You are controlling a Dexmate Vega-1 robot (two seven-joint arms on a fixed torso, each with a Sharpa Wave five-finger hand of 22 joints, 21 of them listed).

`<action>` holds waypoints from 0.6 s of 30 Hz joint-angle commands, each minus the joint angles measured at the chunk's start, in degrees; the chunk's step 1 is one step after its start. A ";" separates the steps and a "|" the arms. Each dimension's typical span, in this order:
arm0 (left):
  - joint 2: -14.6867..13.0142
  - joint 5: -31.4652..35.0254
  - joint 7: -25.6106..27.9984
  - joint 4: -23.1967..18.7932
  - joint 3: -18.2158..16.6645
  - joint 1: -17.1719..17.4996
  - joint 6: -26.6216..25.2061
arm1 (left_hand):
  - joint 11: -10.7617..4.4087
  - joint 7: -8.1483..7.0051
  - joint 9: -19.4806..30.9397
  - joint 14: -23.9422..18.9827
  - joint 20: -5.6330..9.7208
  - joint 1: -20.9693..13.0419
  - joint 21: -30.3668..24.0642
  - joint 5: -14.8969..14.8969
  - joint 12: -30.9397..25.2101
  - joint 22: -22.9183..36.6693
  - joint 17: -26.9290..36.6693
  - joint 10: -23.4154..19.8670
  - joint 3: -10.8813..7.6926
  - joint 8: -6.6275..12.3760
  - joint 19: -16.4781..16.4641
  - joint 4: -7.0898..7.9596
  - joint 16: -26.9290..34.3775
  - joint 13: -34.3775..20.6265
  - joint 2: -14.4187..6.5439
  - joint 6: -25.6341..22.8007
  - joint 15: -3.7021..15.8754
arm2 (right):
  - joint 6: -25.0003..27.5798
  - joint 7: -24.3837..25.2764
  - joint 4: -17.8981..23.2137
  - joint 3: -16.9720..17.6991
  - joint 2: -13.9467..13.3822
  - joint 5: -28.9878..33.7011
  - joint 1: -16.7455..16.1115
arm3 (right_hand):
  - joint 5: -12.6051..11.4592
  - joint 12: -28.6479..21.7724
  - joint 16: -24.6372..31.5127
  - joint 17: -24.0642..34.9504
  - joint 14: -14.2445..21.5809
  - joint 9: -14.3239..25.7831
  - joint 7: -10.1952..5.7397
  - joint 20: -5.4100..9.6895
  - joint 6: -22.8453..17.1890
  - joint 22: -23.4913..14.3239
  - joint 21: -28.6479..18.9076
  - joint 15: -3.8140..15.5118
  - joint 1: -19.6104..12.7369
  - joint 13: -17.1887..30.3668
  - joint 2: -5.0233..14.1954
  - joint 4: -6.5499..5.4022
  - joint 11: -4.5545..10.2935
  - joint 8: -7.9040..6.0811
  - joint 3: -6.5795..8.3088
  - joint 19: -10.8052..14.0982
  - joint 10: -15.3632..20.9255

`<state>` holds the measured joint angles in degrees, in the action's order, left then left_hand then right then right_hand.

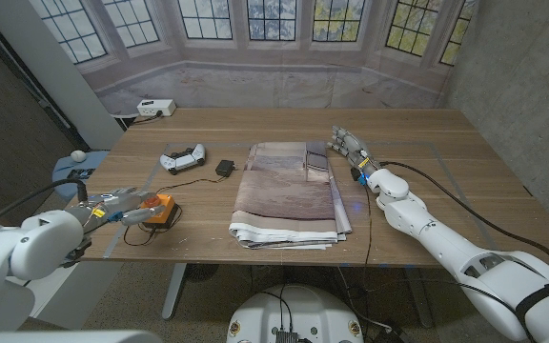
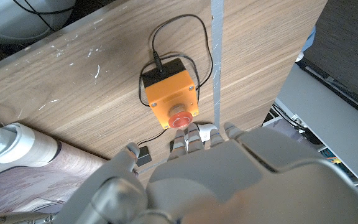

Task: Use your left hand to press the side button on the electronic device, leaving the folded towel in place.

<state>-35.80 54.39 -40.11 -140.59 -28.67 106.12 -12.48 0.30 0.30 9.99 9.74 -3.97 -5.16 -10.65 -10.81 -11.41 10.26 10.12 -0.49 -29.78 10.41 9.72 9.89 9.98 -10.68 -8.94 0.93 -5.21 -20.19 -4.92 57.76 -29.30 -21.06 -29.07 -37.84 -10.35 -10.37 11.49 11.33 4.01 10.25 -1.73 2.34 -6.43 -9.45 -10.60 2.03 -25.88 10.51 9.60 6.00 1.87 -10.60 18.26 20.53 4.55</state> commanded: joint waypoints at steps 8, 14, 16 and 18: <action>-1.51 -1.60 -0.66 0.58 0.66 -0.34 -1.07 | -0.32 -0.16 0.15 -0.02 0.25 1.04 -0.45 -0.44 -0.23 0.20 0.16 -0.61 -0.26 0.14 0.42 0.02 0.61 0.04 -0.23 -0.19 0.33 | -0.19 0.10 -0.21 0.09 0.17 -0.25 -0.41 | 0.28 -0.46 0.50 0.13 -0.23 0.11 0.12 1.49 0.13 -0.21 -0.27 1.88 -0.63 0.18 -0.12 0.33 -0.12 -0.14 0.22 0.42 -0.19; -2.35 -1.96 -0.81 0.95 1.04 -0.79 -1.45 | -0.49 -0.24 0.15 -0.24 0.53 1.24 -0.55 -0.47 -0.45 0.19 0.15 -1.18 -0.28 0.17 0.31 0.01 0.68 0.04 -0.22 -0.30 0.49 | -0.20 0.18 -0.26 0.12 0.22 -0.33 -0.59 | 0.29 -0.47 0.51 0.13 -0.21 0.11 0.12 1.49 0.12 -0.21 -0.27 1.85 -0.63 0.18 -0.14 0.37 -0.05 -0.15 0.22 0.43 -0.18; -2.54 -2.17 -0.85 1.04 1.21 -0.97 -1.65 | -0.54 -0.26 0.15 -0.26 0.57 1.30 -0.56 -0.47 -0.47 0.19 0.15 -1.25 -0.29 0.17 0.31 0.01 0.68 0.03 -0.21 -0.28 0.51 | -0.22 0.23 -0.23 0.19 0.22 -0.40 -0.67 | 0.29 -0.47 0.51 0.13 -0.23 0.11 0.10 1.53 0.11 -0.21 -0.27 1.87 -0.63 0.18 -0.13 0.37 -0.08 -0.15 0.22 0.43 -0.20; -2.80 -2.22 -0.86 1.13 1.47 -1.06 -1.82 | -0.59 -0.28 0.15 -0.29 0.60 1.34 -0.55 -0.48 -0.47 0.18 0.15 -1.25 -0.29 0.17 0.37 0.00 0.69 0.03 -0.21 -0.28 0.54 | -0.25 0.19 -0.25 0.22 0.19 -0.43 -0.70 | 0.29 -0.47 0.52 0.13 -0.22 0.11 0.14 1.49 0.12 -0.21 -0.27 1.87 -0.63 0.18 -0.13 0.37 -0.12 -0.15 0.22 0.44 -0.21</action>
<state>-37.45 53.02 -40.77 -139.98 -27.91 105.59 -13.60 0.00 0.09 9.98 9.41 -3.77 -4.37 -10.65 -11.03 -11.68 10.26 10.13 -1.23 -29.78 10.41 9.94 9.88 10.20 -10.65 -9.18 0.72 -4.90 -20.29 -4.80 57.70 -29.20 -20.98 -29.34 -38.28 -10.35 -10.60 11.49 11.33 4.01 10.25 -1.73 2.35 -6.43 -9.45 -10.60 2.03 -25.88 10.51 9.60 6.00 1.87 -10.60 18.26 20.53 4.56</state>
